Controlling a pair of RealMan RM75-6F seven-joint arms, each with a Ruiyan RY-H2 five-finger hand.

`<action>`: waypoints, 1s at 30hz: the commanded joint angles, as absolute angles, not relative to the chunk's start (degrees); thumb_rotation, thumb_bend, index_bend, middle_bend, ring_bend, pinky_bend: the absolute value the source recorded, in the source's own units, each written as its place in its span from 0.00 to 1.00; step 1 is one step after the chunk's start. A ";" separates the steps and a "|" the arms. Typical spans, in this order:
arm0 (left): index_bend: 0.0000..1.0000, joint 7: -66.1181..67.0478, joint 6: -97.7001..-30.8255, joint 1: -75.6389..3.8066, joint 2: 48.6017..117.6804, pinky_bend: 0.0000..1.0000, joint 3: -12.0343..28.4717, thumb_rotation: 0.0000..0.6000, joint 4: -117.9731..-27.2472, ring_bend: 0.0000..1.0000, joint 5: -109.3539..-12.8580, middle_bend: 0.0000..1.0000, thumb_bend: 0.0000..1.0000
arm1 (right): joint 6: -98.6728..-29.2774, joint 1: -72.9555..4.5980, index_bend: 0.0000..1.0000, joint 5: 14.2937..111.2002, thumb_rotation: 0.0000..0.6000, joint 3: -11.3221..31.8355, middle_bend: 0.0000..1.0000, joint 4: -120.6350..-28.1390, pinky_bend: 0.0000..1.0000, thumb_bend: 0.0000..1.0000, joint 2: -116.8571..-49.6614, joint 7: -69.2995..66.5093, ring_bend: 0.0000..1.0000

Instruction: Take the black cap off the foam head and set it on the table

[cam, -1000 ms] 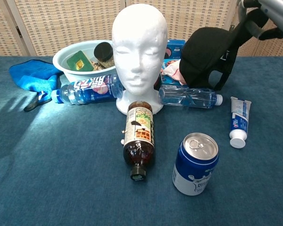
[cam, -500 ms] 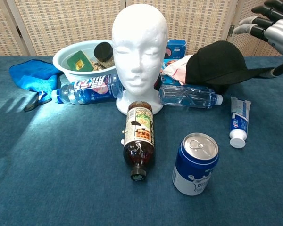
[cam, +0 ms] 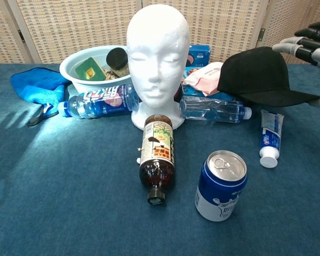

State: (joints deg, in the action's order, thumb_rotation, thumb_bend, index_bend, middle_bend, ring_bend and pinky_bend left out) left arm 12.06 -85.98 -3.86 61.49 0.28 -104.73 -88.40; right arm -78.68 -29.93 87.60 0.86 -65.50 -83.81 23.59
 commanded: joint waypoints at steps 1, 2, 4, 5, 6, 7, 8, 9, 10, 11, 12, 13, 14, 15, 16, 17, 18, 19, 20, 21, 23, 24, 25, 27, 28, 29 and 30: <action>0.08 12.29 -86.13 -3.74 61.41 0.00 0.28 1.00 -104.89 0.00 -88.36 0.00 0.48 | -76.10 -28.95 0.00 88.00 1.00 -0.90 0.00 -69.72 0.00 0.00 -80.61 26.87 0.00; 0.08 12.32 -86.15 -3.72 61.36 0.00 0.23 1.00 -105.02 0.00 -88.46 0.00 0.48 | -75.51 -28.82 0.00 87.92 1.00 -1.15 0.00 -70.80 0.00 0.00 -79.86 27.93 0.00; 0.08 12.25 -86.09 -3.72 61.31 0.00 0.13 1.00 -105.11 0.00 -88.64 0.00 0.49 | -74.46 -28.43 0.00 87.90 1.00 -1.75 0.00 -73.32 0.00 0.00 -78.40 29.69 0.00; 0.08 12.32 -86.09 -3.73 61.32 0.00 0.13 1.00 -105.15 0.00 -88.66 0.00 0.49 | -74.02 -28.25 0.00 87.87 1.00 -1.99 0.00 -74.29 0.00 0.00 -77.89 30.18 0.00; 0.08 12.38 -86.02 -3.75 61.37 0.00 0.14 1.00 -105.19 0.00 -88.63 0.00 0.49 | -73.64 -28.05 0.00 88.06 1.00 -2.32 0.00 -75.37 0.00 0.00 -77.39 30.50 0.00; 0.08 12.40 -85.93 -3.79 61.40 0.00 0.13 1.00 -105.23 0.00 -88.63 0.00 0.49 | -73.48 -27.86 0.00 88.26 1.00 -2.55 0.00 -75.94 0.00 0.00 -77.10 30.79 0.00; 0.08 12.48 -85.87 -3.83 61.40 0.00 0.10 1.00 -105.31 0.00 -88.69 0.00 0.49 | -73.31 -27.67 0.00 88.44 1.00 -2.79 0.00 -76.44 0.00 0.00 -76.85 31.14 0.00; 0.08 12.58 -85.78 -3.91 61.41 0.00 0.13 1.00 -105.35 0.00 -88.74 0.00 0.49 | -73.34 -27.41 0.00 88.75 1.00 -2.98 0.00 -77.02 0.00 0.00 -76.66 31.36 0.00; 0.08 12.57 -85.77 -3.95 61.40 0.00 0.16 1.00 -105.34 0.00 -88.79 0.00 0.49 | -73.42 -27.21 0.00 88.95 1.00 -3.07 0.00 -77.38 0.00 0.00 -76.55 31.44 0.00; 0.08 12.55 -85.78 -3.97 61.38 0.00 0.18 1.00 -105.37 0.00 -88.84 0.00 0.49 | -73.65 -26.97 0.00 89.07 1.00 -3.04 0.00 -77.68 0.00 0.00 -76.44 31.62 0.00; 0.08 12.56 -85.80 -3.98 61.40 0.00 0.19 1.00 -105.34 0.00 -88.89 0.00 0.49 | -74.30 -26.64 0.00 89.37 1.00 -2.87 0.00 -77.96 0.00 0.00 -76.34 31.86 0.00; 0.08 12.53 -85.88 -3.98 61.33 0.00 0.24 1.00 -105.34 0.00 -88.92 0.00 0.49 | -74.89 -26.39 0.00 89.64 1.00 -2.70 0.00 -78.12 0.00 0.00 -76.30 31.81 0.00; 0.08 12.52 -85.90 -3.99 61.29 0.00 0.27 1.00 -105.35 0.00 -88.92 0.00 0.49 | -75.35 -26.09 0.00 89.72 1.00 -2.55 0.00 -78.36 0.00 0.00 -76.16 31.79 0.00; 0.08 12.51 -85.91 -3.98 61.27 0.00 0.30 1.00 -105.36 0.00 -88.88 0.00 0.49 | -75.84 -25.74 0.00 89.67 1.00 -2.36 0.00 -78.68 0.00 0.00 -75.95 31.96 0.00; 0.08 12.47 -85.94 -3.94 61.24 0.00 0.31 1.00 -105.34 0.00 -88.77 0.00 0.49 | -76.69 -25.34 0.00 89.85 1.00 -2.07 0.00 -79.14 0.00 0.00 -75.68 31.88 0.00; 0.08 12.45 -85.95 -3.92 61.20 0.00 0.31 1.00 -105.36 0.00 -88.73 0.00 0.49 | -77.34 -25.03 0.00 90.03 1.00 -1.87 0.00 -79.48 0.00 0.00 -75.41 31.71 0.00; 0.08 12.38 -85.89 -3.91 61.17 0.00 0.33 1.00 -105.31 0.00 -88.59 0.00 0.49 | -77.88 -24.72 0.00 90.11 1.00 -1.68 0.00 -79.83 0.00 0.00 -75.07 31.56 0.00; 0.08 12.29 -85.79 -3.93 61.18 0.00 0.36 1.00 -105.22 0.00 -88.42 0.00 0.49 | -78.90 -24.29 0.00 90.41 1.00 -1.38 0.00 -80.28 0.00 0.00 -74.63 31.04 0.00; 0.08 12.21 -85.72 -3.94 61.19 0.00 0.37 1.00 -105.17 0.00 -88.32 0.00 0.48 | -79.58 -24.03 0.00 90.84 1.00 -1.28 0.00 -80.55 0.00 0.00 -74.25 30.21 0.00; 0.08 12.17 -85.62 -3.97 61.22 0.00 0.36 1.00 -105.09 0.00 -88.25 0.00 0.49 | -80.06 -23.76 0.00 91.12 1.00 -1.24 0.00 -80.90 0.00 0.00 -73.74 29.08 0.00; 0.08 11.98 -85.66 -3.97 61.21 0.00 0.40 1.00 -105.00 0.00 -88.25 0.00 0.48 | -81.42 -22.96 0.00 91.40 1.00 -0.92 0.01 -82.09 0.00 0.00 -72.56 26.34 0.00; 0.08 11.93 -85.64 -3.99 61.23 0.00 0.41 1.00 -104.93 0.00 -88.25 0.00 0.49 | -82.32 -22.48 0.00 91.69 1.00 -0.77 0.04 -82.70 0.00 0.00 -71.92 24.87 0.00; 0.08 11.90 -85.65 -3.99 61.22 0.00 0.42 1.00 -104.92 0.00 -88.23 0.00 0.49 | -82.96 -22.06 0.00 91.78 1.00 -0.66 0.05 -83.09 0.00 0.00 -71.45 24.12 0.00; 0.08 11.93 -85.69 -3.98 61.19 0.00 0.43 1.00 -104.95 0.00 -88.25 0.00 0.49 | -83.74 -21.18 0.03 91.76 1.00 -0.68 0.09 -84.09 0.00 0.00 -70.31 23.55 0.00; 0.08 11.90 -85.73 -3.95 61.18 0.00 0.43 1.00 -104.93 0.00 -88.25 0.00 0.49 | -83.98 -20.58 0.05 91.61 1.00 -0.81 0.10 -84.89 0.01 0.00 -69.44 23.53 0.01; 0.08 11.91 -85.81 -3.90 61.16 0.00 0.39 1.00 -104.97 0.00 -88.33 0.00 0.49 | -84.05 -20.07 0.07 91.45 1.00 -1.02 0.11 -85.61 0.03 0.00 -68.76 23.52 0.02; 0.08 11.86 -85.90 -3.83 61.15 0.00 0.38 1.00 -104.95 0.00 -88.33 0.00 0.49 | -83.73 -19.48 0.08 91.24 1.00 -1.50 0.12 -86.72 0.05 0.00 -67.72 23.13 0.03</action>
State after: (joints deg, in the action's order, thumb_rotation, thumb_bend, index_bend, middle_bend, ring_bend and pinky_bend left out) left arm 11.88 -85.88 -3.85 61.16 0.38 -104.95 -88.32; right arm -83.66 -20.60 91.45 -1.04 -85.23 -69.12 23.68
